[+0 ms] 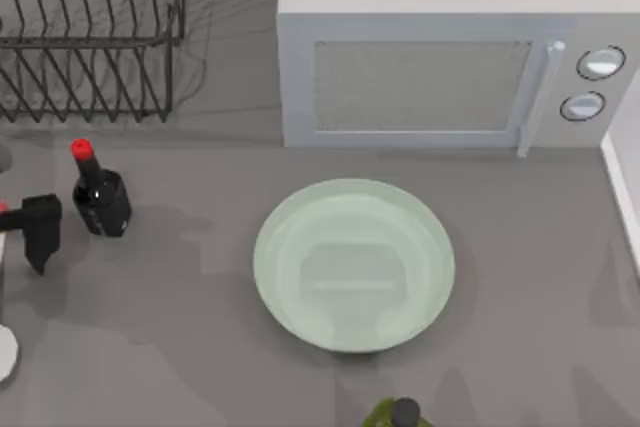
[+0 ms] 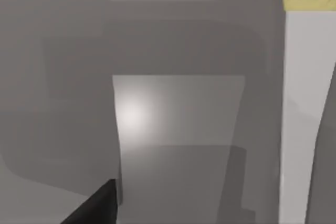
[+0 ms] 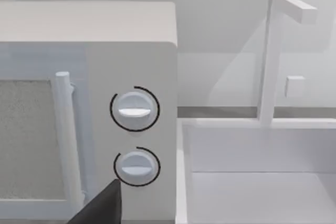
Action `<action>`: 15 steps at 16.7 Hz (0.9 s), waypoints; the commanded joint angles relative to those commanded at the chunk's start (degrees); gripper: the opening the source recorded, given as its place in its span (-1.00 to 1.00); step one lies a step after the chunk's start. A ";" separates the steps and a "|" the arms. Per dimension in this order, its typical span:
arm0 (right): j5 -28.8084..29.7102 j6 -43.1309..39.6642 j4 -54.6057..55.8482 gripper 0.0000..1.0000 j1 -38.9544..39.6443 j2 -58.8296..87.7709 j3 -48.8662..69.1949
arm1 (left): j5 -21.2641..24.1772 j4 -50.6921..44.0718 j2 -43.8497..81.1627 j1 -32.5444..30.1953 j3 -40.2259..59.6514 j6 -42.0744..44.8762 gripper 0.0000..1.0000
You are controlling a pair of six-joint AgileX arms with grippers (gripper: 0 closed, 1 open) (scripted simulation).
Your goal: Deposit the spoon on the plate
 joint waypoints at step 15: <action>0.00 0.00 0.00 1.00 0.00 0.00 0.00 | 0.00 0.00 0.00 0.00 0.00 0.00 -1.00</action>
